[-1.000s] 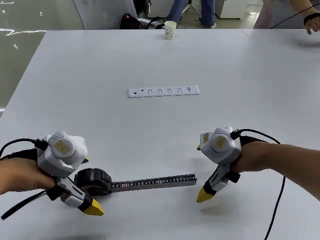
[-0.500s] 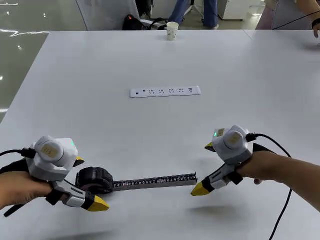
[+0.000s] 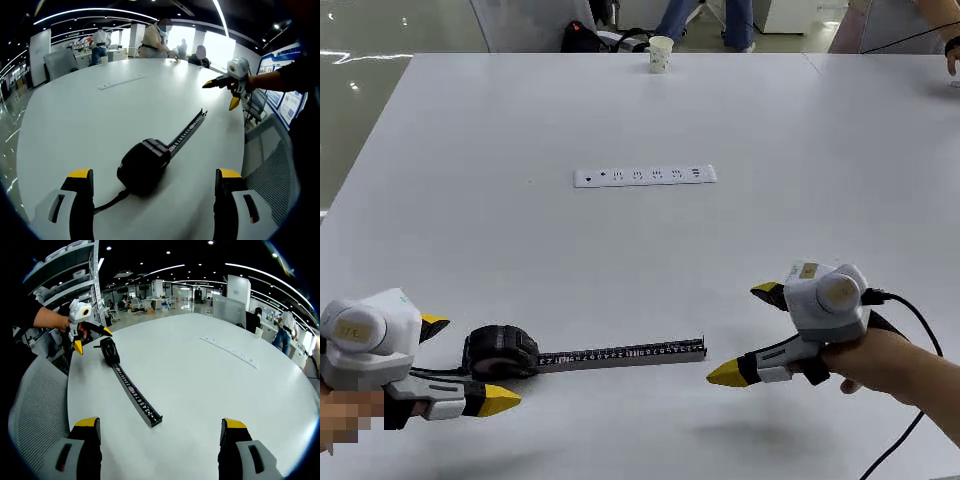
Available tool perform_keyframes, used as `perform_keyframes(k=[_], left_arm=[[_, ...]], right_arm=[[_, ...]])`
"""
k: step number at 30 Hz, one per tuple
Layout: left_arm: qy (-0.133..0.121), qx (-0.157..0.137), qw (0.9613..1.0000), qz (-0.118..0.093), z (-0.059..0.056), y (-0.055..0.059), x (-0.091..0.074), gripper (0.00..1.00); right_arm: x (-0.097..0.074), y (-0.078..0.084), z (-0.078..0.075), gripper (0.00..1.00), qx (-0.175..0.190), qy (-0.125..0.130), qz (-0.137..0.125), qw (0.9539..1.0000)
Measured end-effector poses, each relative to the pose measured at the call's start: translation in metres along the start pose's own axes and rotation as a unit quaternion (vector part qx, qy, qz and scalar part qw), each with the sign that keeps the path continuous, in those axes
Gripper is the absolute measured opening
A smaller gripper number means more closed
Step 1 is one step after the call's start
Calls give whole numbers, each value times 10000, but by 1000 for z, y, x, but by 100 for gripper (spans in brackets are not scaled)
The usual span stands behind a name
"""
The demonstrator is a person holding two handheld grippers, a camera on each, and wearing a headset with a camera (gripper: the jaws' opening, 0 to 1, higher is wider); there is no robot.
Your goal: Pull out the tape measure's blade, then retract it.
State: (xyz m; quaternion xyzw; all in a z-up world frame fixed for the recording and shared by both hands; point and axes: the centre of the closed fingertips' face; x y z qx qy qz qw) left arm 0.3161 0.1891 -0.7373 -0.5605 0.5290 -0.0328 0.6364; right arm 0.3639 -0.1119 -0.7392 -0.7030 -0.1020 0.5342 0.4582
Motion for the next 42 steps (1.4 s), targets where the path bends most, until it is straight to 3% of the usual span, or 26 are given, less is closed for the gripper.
perform_keyframes(k=[6,10,15,18,24,28,34,42], left_arm=[[-260,-89,9984,-497,1,-2,-16,99],[-451,-242,9965,-658,4,4,-27,99],[-622,-234,9957,-642,2,13,-40,99],[-682,-202,9956,-614,1,17,-46,99],[-690,-68,9964,-490,-7,21,-53,99],[-673,-83,9968,-432,-10,28,-55,99],[-667,-126,9970,-380,-15,36,-58,99],[-668,-187,9967,-410,-17,36,-56,99]], right_arm=[[-15,12,0,99,1,196,-107,9998],[-25,22,2,99,-12,255,-111,9996],[-41,34,0,99,76,392,-101,9992],[-52,33,-2,99,535,502,-317,9968],[-69,50,2,99,469,519,-251,9972],[-77,62,0,99,62,583,-143,9982],[-87,63,-1,99,151,544,-121,9983],[-92,73,0,99,151,552,13,9984]])
Point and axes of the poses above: the centre of the closed fingertips' face, and the gripper's own axes: x roughly forward along the fingers, z roughly to its left, y roughly out of its underside, and after that the axes turned 5 degrees about y, right-handed
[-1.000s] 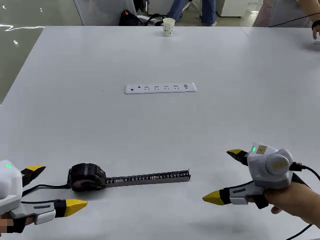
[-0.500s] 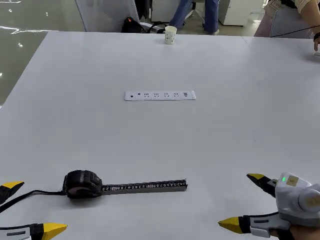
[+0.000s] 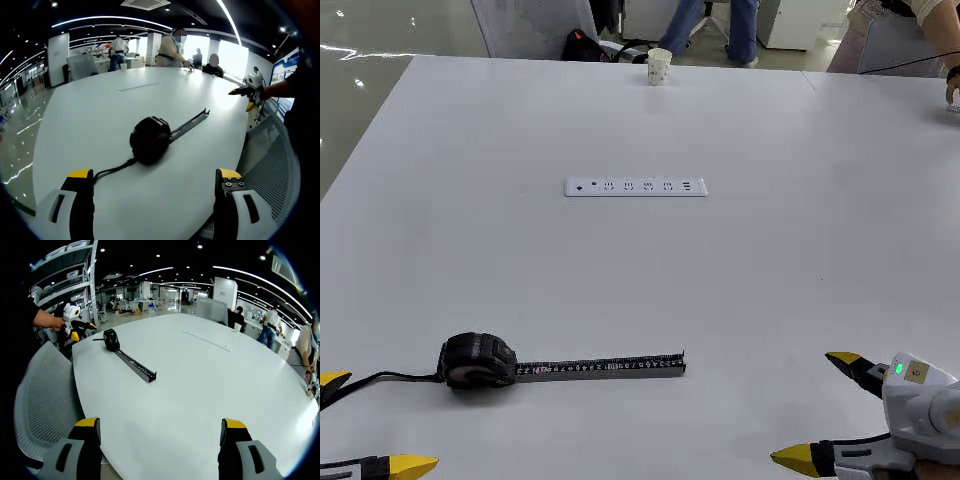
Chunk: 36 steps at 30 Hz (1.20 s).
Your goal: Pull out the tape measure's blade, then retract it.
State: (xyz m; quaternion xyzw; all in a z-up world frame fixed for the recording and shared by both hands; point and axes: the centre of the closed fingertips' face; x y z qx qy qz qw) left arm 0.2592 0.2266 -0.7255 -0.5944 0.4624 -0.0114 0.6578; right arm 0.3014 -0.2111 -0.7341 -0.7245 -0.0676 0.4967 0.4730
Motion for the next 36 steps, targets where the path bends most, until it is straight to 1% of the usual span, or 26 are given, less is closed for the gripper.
perform_keyframes(k=[3,9,16,20,21,23,26,28,30,33,35,36], left_arm=[[10,52,10000,-3,-2,-1,2,99],[19,46,10000,-29,-4,-4,2,99],[-30,68,10000,-52,2,-8,0,99],[0,82,10000,-43,1,-10,0,99],[0,108,9999,-48,1,-10,0,99],[-4,152,9999,-22,0,-10,1,99],[42,158,9999,8,1,-10,3,99],[74,181,9998,44,-1,-10,4,99],[44,295,9995,76,0,-10,5,99],[57,272,9996,55,-2,-13,6,99],[51,286,9995,78,-1,-14,8,99],[53,247,9996,86,1,-15,9,99]], right_arm=[[-1,1,-1,99,76,18,7,10000],[-3,3,0,99,81,27,31,10000],[-3,0,0,99,78,62,29,9999],[-2,0,0,99,77,71,36,9999],[-1,-1,-1,99,-16,100,14,9999],[-1,-2,0,99,-96,95,7,9999],[-1,-1,0,99,-24,92,42,9999],[-2,-2,0,99,-72,100,26,9999],[-2,-2,0,99,-53,75,22,10000],[-1,-2,0,99,-16,61,-14,10000],[0,-2,0,99,-30,61,60,10000],[0,-3,0,99,-5,29,94,10000]])
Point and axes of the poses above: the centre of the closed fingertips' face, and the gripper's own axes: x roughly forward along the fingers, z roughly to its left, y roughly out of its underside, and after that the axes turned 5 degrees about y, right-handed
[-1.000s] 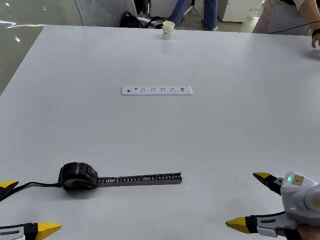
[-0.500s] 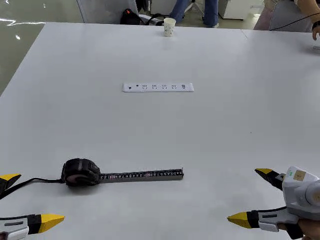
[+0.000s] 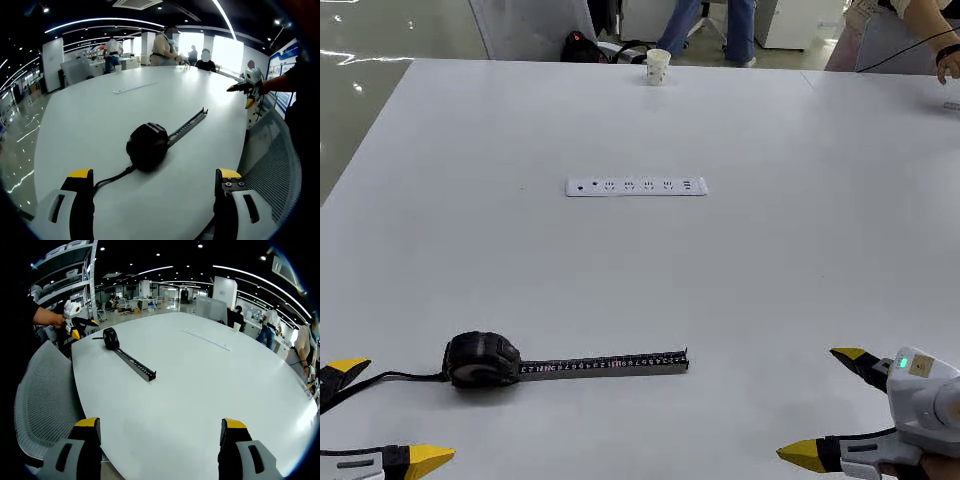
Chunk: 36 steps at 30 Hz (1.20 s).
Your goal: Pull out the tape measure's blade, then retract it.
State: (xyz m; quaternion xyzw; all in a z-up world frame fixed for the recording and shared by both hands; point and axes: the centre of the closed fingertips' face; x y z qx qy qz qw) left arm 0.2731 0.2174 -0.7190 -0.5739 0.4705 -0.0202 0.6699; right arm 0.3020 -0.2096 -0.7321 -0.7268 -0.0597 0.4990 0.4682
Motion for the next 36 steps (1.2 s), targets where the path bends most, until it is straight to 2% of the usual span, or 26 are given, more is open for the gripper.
perform_keyframes(k=[3,6,10,13,15,17,24,27,31,36], left_arm=[[-66,-200,9998,19,4,-7,3,99],[-95,-233,9997,-30,6,-18,9,99],[-109,-200,9997,-109,2,-30,14,99],[-159,-96,9998,-104,0,-35,19,99],[-284,-34,9995,-125,2,-38,20,99],[-383,-94,9992,-67,3,-38,19,99],[-544,-308,9979,-177,3,-41,19,99],[-724,-325,9967,-154,6,-38,20,99],[-840,-553,9947,-204,8,-35,25,99],[-1075,-524,9924,-298,13,-38,32,99]], right_arm=[[0,-6,0,99,-107,-26,-3,9999],[2,-12,-4,99,-208,-13,36,9998],[4,-22,-7,99,-417,-76,99,9991],[8,-30,-6,99,-692,-213,177,9972],[9,-36,-3,99,-755,-322,251,9963],[11,-40,-2,99,-796,-426,278,9955],[17,-49,1,99,-1122,-663,450,9904],[24,-48,2,99,-1296,-801,651,9862],[34,-51,4,99,-1502,-925,817,9809],[43,-55,4,99,-1571,-1063,917,9776]])
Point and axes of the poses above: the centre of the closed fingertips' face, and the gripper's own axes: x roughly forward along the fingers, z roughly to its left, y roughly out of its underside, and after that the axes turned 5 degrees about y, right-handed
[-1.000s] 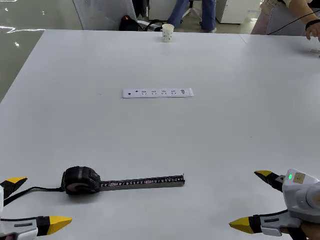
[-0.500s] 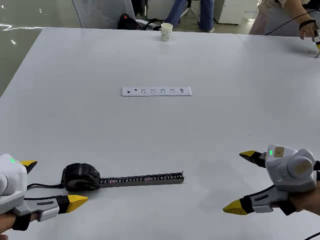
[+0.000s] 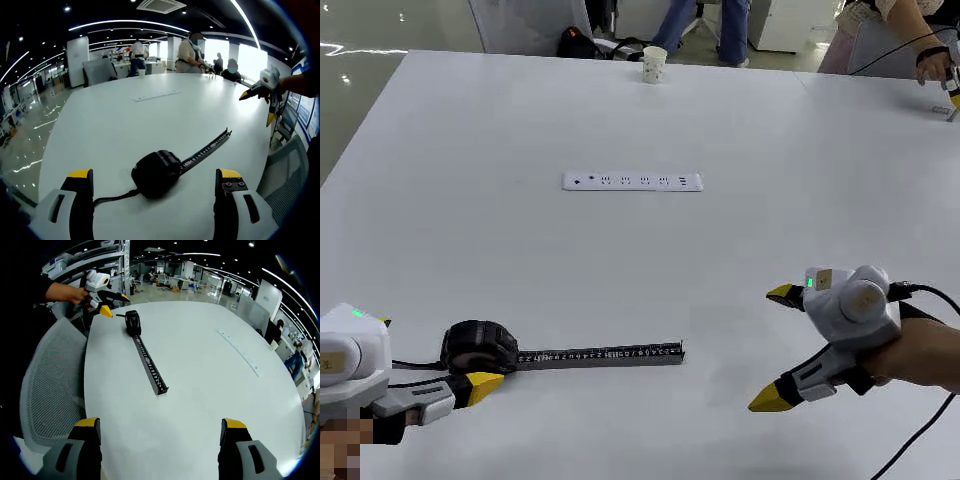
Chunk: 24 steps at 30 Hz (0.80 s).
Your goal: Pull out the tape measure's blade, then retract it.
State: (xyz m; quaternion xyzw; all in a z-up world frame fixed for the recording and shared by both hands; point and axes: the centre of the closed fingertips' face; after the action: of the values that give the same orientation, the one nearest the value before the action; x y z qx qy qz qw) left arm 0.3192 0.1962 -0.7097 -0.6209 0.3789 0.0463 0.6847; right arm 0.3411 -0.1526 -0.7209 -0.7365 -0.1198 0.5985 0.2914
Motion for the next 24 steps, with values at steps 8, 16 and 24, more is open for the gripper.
perform_keyframes(k=[8,16,24], left_arm=[[-77,-293,9994,-193,-6,-6,15,99],[-229,-489,9982,-278,-7,-11,25,99],[-628,-861,9934,-416,5,-13,37,99]], right_arm=[[22,-5,-2,99,-267,-175,198,9993],[39,-11,-10,99,-471,-285,351,9979],[55,-18,-13,99,-725,-452,508,9950]])
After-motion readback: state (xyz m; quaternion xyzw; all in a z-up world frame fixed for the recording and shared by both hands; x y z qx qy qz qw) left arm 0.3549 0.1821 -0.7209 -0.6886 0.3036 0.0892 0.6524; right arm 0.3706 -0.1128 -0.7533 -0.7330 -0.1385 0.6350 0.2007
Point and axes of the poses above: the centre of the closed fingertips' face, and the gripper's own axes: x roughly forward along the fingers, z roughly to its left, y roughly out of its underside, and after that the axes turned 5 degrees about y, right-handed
